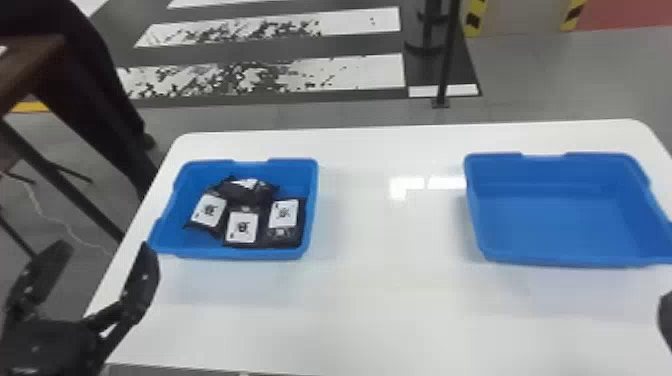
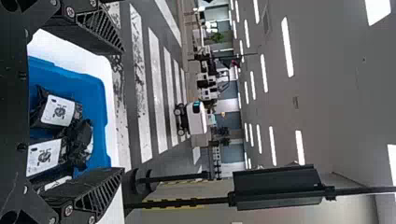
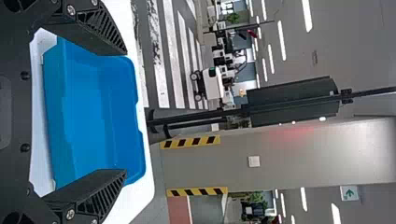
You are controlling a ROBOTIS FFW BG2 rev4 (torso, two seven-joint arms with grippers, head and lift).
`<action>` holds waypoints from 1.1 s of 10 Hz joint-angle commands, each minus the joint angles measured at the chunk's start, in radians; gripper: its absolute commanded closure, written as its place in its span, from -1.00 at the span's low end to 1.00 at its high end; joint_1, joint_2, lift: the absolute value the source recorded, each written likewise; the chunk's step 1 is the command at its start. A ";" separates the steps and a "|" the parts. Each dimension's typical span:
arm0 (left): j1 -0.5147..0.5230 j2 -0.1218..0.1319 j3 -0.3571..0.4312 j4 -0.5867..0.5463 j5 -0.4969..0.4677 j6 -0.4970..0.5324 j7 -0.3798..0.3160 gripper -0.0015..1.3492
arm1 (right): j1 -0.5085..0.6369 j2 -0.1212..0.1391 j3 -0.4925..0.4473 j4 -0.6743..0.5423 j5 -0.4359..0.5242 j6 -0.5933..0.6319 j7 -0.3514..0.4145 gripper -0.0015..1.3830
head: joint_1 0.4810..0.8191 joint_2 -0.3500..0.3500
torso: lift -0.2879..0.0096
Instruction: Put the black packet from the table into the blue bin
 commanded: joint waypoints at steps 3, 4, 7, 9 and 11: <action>0.003 -0.006 -0.042 0.000 0.025 0.029 0.000 -0.78 | -0.002 0.001 0.000 0.000 0.003 0.000 0.000 -0.83 | 0.27 0.38 | 0.20; 0.005 -0.006 -0.054 0.000 0.037 0.039 0.000 -0.78 | -0.002 0.001 0.000 0.000 0.003 0.000 0.000 -0.83 | 0.27 0.37 | 0.20; 0.003 -0.005 -0.058 0.000 0.045 0.034 0.000 -0.78 | -0.002 0.001 0.000 0.000 0.009 0.000 0.000 -0.83 | 0.27 0.30 | 0.20; 0.000 -0.003 -0.064 0.000 0.049 0.034 0.000 -0.78 | -0.002 0.001 0.000 0.000 0.013 0.000 -0.002 -0.83 | 0.27 0.29 | 0.20; -0.005 0.008 -0.080 0.000 0.051 0.031 0.000 -0.78 | -0.009 0.001 0.000 0.005 0.015 0.000 0.000 -0.83 | 0.27 0.28 | 0.20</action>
